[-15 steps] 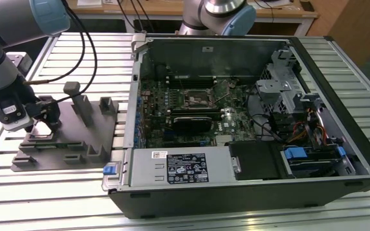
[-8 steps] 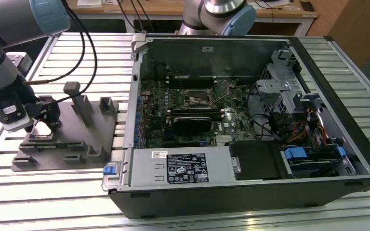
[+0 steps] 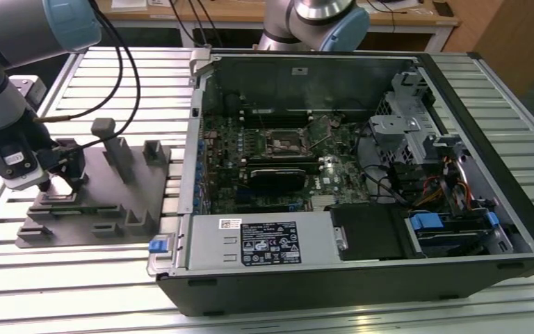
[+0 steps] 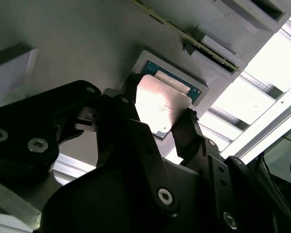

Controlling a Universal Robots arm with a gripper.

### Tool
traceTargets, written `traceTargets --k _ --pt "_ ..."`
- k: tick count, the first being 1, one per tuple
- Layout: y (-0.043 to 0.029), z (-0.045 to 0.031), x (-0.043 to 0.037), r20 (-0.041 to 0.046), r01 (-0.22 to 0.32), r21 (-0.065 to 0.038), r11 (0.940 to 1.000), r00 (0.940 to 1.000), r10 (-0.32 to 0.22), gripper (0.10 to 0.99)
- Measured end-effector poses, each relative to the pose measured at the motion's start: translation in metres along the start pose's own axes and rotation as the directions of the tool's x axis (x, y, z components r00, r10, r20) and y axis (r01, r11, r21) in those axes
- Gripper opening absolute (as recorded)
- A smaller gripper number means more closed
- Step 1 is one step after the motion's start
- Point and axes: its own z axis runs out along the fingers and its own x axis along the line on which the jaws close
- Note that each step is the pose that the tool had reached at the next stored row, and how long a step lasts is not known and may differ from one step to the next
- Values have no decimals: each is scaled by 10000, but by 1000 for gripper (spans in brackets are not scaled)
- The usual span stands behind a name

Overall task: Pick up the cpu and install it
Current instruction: 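Pick up the cpu and move it towards the insertion slot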

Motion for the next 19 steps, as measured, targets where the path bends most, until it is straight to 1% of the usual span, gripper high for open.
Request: traceTargets --k 3,12,19 --pt "1 -21 0 0 0 0 10000 10000 0 541" --pt "7 -167 0 1 0 -2 10000 10000 0 541" --pt "7 -189 4 -1 1 -21 10000 10000 -1 541"
